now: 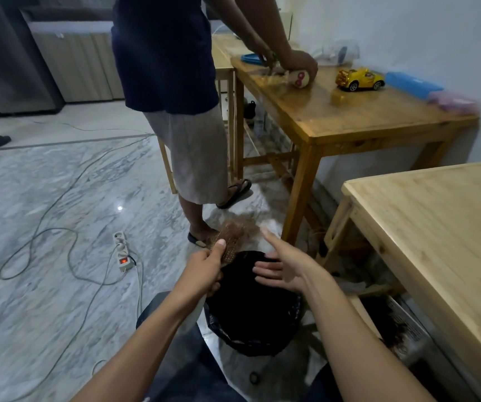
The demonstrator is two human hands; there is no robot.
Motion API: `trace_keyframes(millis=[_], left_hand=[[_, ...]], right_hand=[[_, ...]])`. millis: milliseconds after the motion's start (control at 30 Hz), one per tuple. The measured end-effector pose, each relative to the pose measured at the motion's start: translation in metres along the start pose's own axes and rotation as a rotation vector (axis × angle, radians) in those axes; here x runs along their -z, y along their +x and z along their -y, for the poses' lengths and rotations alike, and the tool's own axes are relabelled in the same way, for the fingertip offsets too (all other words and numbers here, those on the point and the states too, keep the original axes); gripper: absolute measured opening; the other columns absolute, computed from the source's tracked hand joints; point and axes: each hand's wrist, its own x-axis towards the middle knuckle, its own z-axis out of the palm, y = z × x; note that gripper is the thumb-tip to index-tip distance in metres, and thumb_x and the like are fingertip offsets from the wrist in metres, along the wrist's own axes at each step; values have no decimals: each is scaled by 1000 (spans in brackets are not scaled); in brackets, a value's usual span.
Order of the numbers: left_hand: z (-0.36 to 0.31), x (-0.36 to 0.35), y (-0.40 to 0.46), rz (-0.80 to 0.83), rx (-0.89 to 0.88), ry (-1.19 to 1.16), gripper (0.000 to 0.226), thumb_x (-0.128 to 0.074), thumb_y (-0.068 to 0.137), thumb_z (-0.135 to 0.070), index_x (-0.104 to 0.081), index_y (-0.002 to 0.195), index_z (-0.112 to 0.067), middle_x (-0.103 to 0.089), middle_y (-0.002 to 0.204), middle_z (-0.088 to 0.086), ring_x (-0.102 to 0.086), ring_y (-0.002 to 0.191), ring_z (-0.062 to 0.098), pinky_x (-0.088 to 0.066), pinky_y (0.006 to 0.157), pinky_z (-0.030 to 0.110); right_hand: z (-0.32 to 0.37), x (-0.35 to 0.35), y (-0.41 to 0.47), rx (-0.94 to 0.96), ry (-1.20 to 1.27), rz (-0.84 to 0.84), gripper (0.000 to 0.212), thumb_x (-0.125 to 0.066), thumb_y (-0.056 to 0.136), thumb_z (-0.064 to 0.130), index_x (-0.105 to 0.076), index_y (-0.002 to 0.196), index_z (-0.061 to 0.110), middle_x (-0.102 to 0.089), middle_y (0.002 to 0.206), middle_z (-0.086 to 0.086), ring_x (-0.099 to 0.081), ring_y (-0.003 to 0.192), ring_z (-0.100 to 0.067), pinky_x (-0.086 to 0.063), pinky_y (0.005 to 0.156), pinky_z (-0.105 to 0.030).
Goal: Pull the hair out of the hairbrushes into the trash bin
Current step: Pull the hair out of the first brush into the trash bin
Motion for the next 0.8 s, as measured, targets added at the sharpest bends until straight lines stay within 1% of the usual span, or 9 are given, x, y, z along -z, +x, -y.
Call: trace_keyframes(millis=[33, 100, 167, 200, 300, 400, 567, 700, 800], left_hand=[[-1, -4, 1, 10, -7, 3, 46, -51, 96, -60, -50, 94, -14, -37, 53, -2, -34, 39, 14, -26, 40, 24], [-2, -10, 1, 22, -2, 3, 46, -50, 98, -58, -55, 94, -12, -41, 52, -1, -37, 38, 14, -27, 41, 24], [-4, -10, 2, 28, 24, -39, 46, -50, 99, -56, -56, 91, -12, -42, 52, 0, -37, 38, 14, -27, 42, 23], [-4, -8, 3, 33, 33, -70, 46, -50, 99, -56, -55, 90, -11, -42, 51, 0, -36, 39, 14, -26, 42, 23], [-6, 0, 8, 8, 65, -150, 44, -52, 99, -55, -50, 97, -11, -38, 55, 3, -33, 40, 15, -25, 41, 22], [-7, 4, 13, -72, 75, -157, 43, -50, 100, -54, -50, 100, -12, -39, 59, 7, -34, 38, 15, -26, 39, 21], [-2, 13, 18, -151, 65, -114, 41, -51, 100, -53, -50, 95, -12, -39, 57, 8, -34, 37, 16, -28, 40, 21], [-2, 10, 17, -185, 64, -131, 41, -53, 100, -51, -47, 90, -12, -40, 59, 10, -34, 39, 17, -27, 41, 23], [-8, 3, 15, -228, 55, -132, 44, -52, 101, -51, -45, 81, -11, -43, 58, 10, -36, 36, 17, -28, 38, 23]], right_hand=[[-4, -6, 2, 33, -20, 30, 82, -82, 75, 60, -60, 131, 4, -73, 116, -16, -75, 100, -27, -66, 76, -40], [-7, -16, 6, 148, 0, 44, 48, -81, 85, 45, -70, 113, 9, -79, 99, -7, -75, 89, -19, -63, 70, -30], [-5, -20, 7, 256, 13, -41, 20, -80, 89, 28, -73, 98, 11, -78, 77, 0, -70, 68, -11, -58, 58, -21], [-4, -20, 7, 294, 1, -99, 14, -81, 89, 23, -74, 91, 11, -76, 70, 1, -66, 61, -9, -56, 55, -19], [-2, -17, 7, 318, -26, -223, 17, -80, 90, 22, -78, 82, 7, -75, 69, -3, -63, 57, -9, -56, 58, -22], [2, -10, 6, 271, 30, -296, 19, -78, 90, 20, -78, 81, 4, -72, 62, -2, -59, 51, -10, -51, 52, -21], [2, 0, 10, 260, 167, -454, 15, -77, 88, 16, -79, 82, 2, -73, 60, -2, -60, 49, -10, -48, 44, -20], [0, 1, 16, 276, 266, -550, 20, -73, 90, 12, -75, 72, 2, -72, 61, -5, -60, 50, -13, -50, 49, -25], [0, -5, 21, 309, 351, -626, 18, -72, 88, 12, -75, 73, 2, -72, 60, -6, -61, 50, -15, -49, 52, -29]])
